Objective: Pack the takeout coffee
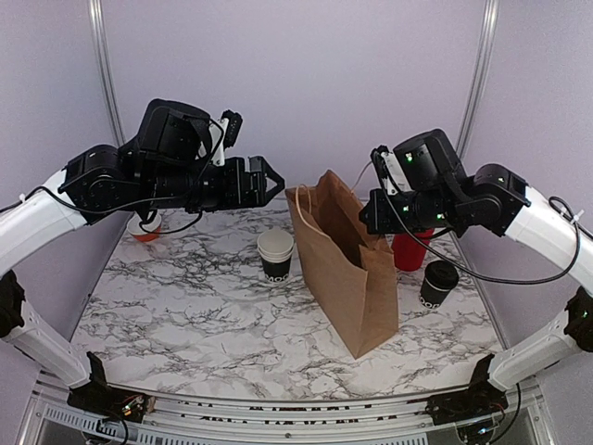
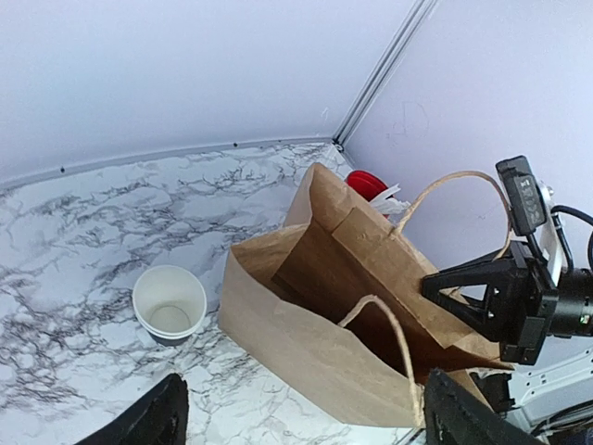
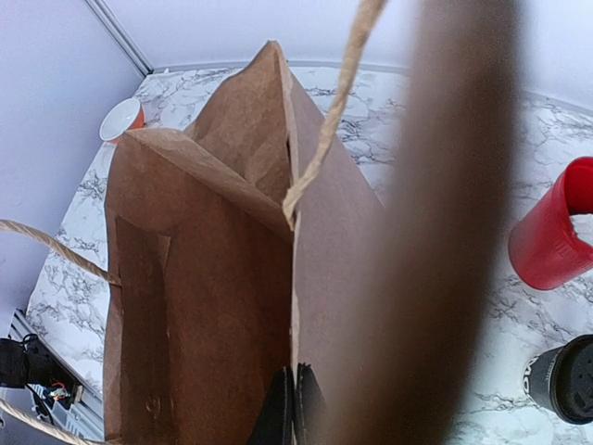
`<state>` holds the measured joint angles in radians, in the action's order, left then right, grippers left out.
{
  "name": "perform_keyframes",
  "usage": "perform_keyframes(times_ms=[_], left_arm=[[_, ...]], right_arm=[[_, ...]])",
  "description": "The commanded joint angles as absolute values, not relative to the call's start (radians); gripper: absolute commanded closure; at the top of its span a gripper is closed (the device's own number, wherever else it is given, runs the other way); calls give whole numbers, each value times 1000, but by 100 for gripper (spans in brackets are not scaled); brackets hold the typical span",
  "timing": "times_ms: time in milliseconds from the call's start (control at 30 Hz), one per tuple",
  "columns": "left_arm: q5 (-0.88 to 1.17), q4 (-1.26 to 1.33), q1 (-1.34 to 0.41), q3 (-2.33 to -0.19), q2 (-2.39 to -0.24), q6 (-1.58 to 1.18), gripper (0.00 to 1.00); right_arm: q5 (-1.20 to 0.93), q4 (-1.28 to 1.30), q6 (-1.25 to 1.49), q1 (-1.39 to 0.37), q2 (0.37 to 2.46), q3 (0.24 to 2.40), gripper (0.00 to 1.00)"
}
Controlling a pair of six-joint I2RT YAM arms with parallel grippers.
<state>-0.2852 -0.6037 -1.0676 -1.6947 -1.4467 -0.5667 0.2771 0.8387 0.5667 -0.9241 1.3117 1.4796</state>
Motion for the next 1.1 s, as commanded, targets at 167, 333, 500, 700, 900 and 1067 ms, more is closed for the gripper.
perform_keyframes(times_ms=[167, 333, 500, 700, 900, 1067], left_arm=[[-91, -408, -1047, -1629, -1434, -699, 21], [-52, -392, -1048, -1641, -1468, -699, 32], [-84, -411, -1045, -1646, -1485, -687, 41], [-78, -420, -1046, -1664, -1515, -680, 45], [-32, -419, -1046, -1702, -1559, -669, 62], [-10, -420, -1045, -1727, -1565, -651, 78]], right_arm=[[291, 815, 545, -908, 1324, 1542, 100], [296, 811, 546, -908, 1322, 1545, 100], [292, 807, 544, -907, 1327, 1548, 100], [291, 804, 540, -906, 1334, 1549, 100], [293, 802, 539, -906, 1339, 1552, 100], [305, 815, 540, -905, 1331, 1551, 100]])
